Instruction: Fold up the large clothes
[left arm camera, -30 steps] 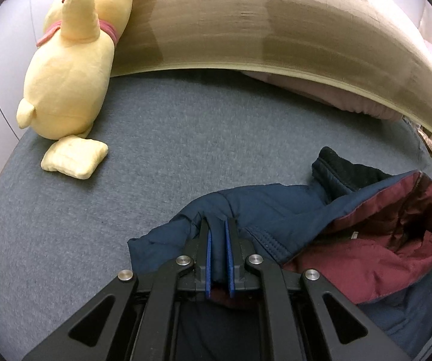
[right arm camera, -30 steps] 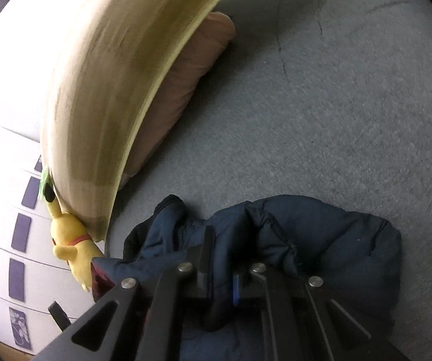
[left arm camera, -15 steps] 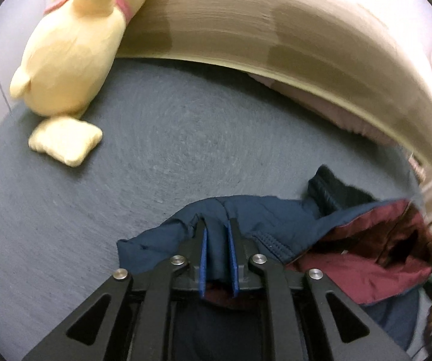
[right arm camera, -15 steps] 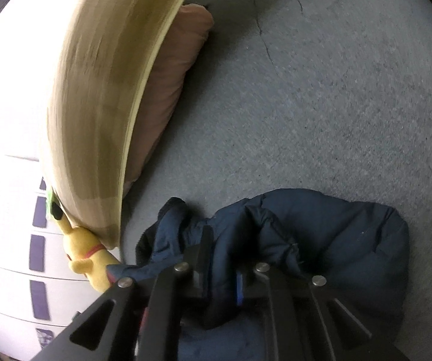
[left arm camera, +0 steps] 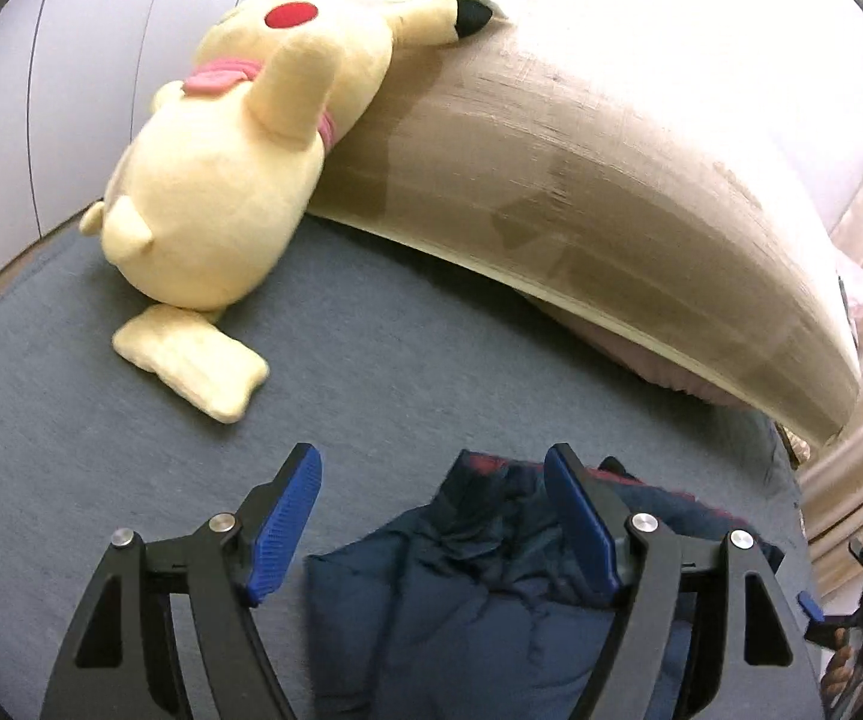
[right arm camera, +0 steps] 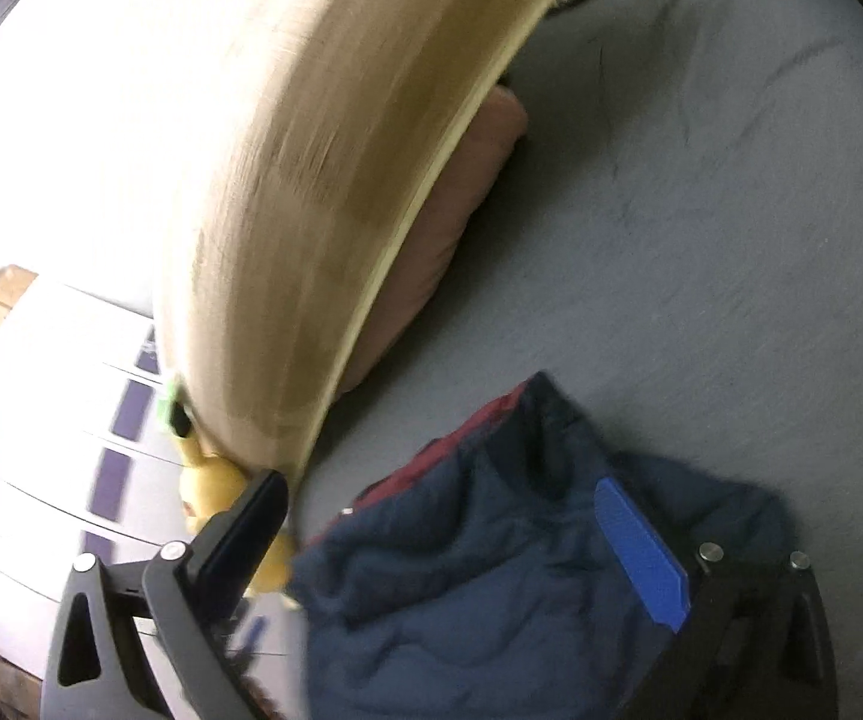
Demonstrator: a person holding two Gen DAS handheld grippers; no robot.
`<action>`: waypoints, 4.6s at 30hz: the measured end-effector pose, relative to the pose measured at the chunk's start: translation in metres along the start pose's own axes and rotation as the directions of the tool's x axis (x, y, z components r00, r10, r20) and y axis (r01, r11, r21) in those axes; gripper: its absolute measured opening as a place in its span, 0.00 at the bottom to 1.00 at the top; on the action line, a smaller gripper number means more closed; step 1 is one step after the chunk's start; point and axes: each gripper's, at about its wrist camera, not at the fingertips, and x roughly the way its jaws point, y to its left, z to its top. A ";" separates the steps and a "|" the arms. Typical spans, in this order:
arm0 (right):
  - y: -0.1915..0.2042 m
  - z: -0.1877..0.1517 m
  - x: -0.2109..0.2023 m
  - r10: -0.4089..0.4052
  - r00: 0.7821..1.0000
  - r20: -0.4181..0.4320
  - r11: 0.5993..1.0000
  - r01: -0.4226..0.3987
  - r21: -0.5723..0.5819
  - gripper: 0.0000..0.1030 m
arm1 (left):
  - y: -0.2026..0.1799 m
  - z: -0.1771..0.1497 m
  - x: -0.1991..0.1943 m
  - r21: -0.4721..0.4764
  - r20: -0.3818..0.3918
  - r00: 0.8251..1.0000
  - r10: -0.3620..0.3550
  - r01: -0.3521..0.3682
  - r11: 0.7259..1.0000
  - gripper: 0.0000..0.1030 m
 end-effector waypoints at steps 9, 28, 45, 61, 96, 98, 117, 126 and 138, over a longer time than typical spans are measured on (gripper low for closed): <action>-0.002 -0.016 0.018 -0.235 0.970 -0.053 0.928 0.208 -0.309 1.00 | -0.011 -0.017 0.025 0.201 -0.113 0.994 -0.003 0.025 0.979 0.75; 0.021 0.000 0.089 -0.432 0.901 -0.034 0.797 0.364 -0.481 0.10 | -0.056 -0.011 0.106 0.338 -0.211 0.966 0.151 -0.073 0.938 0.11; 0.058 -0.017 0.049 -0.407 0.910 0.077 0.822 0.402 -0.403 0.87 | -0.062 -0.015 0.050 0.381 -0.056 0.968 0.246 -0.207 0.901 0.61; 0.076 -0.163 0.018 -0.484 0.847 0.218 0.615 0.507 -0.604 0.87 | -0.110 -0.092 -0.023 0.442 -0.039 0.992 0.120 -0.091 0.892 0.65; 0.052 -0.237 0.023 -0.526 0.823 0.214 0.541 0.518 -0.663 0.93 | -0.119 -0.197 -0.020 0.581 0.048 0.961 0.273 -0.249 0.775 0.76; 0.055 -0.233 0.022 -0.538 0.818 0.204 0.545 0.522 -0.656 0.93 | -0.121 -0.194 -0.020 0.581 0.031 0.959 0.282 -0.246 0.776 0.76; 0.059 -0.170 -0.031 -0.470 0.870 0.148 0.680 0.464 -0.567 0.95 | -0.115 -0.143 -0.041 0.565 0.067 0.975 0.211 -0.211 0.798 0.78; 0.098 -0.093 0.082 -0.471 0.882 0.023 0.714 0.397 -0.576 0.95 | -0.179 -0.069 0.037 0.599 0.030 0.979 0.200 -0.178 0.781 0.78; 0.087 -0.067 0.172 -0.652 0.758 0.029 0.589 0.530 -0.610 0.99 | -0.189 -0.056 0.133 0.635 -0.046 0.917 0.396 -0.279 0.720 0.93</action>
